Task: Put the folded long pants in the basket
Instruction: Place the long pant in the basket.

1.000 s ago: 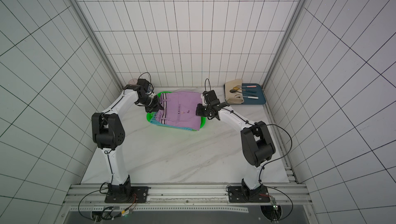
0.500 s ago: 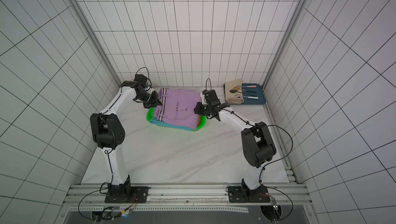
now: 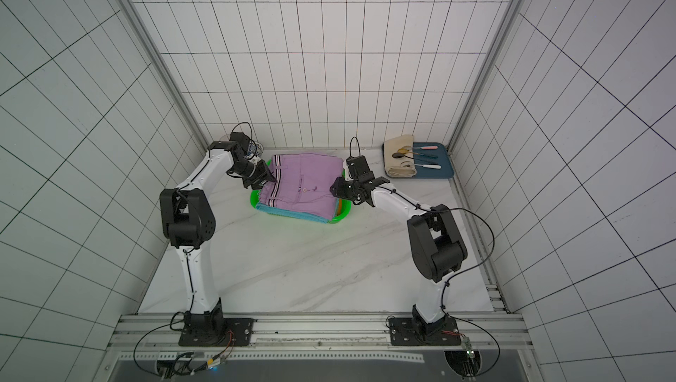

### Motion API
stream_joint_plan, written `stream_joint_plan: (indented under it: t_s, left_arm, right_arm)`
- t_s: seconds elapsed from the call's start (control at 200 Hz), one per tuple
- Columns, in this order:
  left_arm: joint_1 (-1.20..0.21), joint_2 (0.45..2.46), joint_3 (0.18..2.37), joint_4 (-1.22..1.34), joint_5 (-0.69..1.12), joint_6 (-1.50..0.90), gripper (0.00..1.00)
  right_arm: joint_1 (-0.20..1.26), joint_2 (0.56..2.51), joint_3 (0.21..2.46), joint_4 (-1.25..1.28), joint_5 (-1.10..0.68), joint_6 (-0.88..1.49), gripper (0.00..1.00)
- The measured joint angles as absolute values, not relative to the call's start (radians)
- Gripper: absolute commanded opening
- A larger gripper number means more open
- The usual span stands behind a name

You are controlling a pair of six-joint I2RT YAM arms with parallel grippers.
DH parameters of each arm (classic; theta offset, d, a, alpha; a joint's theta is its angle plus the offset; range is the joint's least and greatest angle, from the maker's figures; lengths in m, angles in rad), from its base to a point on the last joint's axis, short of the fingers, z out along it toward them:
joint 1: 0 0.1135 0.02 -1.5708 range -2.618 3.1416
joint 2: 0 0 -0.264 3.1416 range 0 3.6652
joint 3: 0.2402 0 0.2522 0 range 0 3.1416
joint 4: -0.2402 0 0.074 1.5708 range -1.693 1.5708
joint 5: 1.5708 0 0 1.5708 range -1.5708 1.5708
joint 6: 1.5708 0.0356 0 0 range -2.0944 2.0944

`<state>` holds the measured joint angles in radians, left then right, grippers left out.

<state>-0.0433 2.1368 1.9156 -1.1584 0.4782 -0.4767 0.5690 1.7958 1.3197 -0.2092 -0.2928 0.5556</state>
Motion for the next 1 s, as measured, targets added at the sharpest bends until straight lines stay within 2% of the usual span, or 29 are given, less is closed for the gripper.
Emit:
stream_joint_plan:
  t_s: [0.105, 0.245, 0.315, 0.445, 0.52, 0.725, 0.839, 0.999]
  left_arm:
    - [-0.041, 2.045, 1.817, -1.139, 0.469, -0.498, 0.97]
    - [-0.046, 1.776, 1.645, -1.073, 0.432, -0.543, 0.96]
    - [-0.055, 1.611, 1.546, -1.004, 0.415, -0.579, 0.87]
    - [-0.086, 1.428, 1.361, -0.846, 0.443, -0.655, 0.61]
    - [-0.099, 1.454, 1.293, -0.761, 0.505, -0.699, 0.56]
    - [-0.071, 1.781, 1.261, -0.618, 0.661, -0.755, 0.54]
    - [-0.028, 1.768, 1.229, -0.570, 0.727, -0.780, 0.54]
    - [-0.022, 1.686, 1.209, -0.603, 0.682, -0.786, 0.54]
  right_arm:
    - [0.573, 1.691, 1.292, -0.239, -0.265, 0.541, 0.40]
    - [0.620, 1.544, 1.279, -0.248, -0.225, 0.527, 0.40]
    - [0.671, 1.505, 1.279, -0.244, -0.214, 0.525, 0.40]
    - [0.746, 1.538, 1.279, -0.226, -0.222, 0.528, 0.38]
    - [0.757, 1.613, 1.279, -0.214, -0.233, 0.537, 0.37]
    - [0.751, 1.839, 1.277, -0.179, -0.267, 0.602, 0.35]
    - [0.746, 1.838, 1.275, -0.157, -0.281, 0.651, 0.35]
    - [0.759, 1.790, 1.252, -0.172, -0.241, 0.685, 0.36]
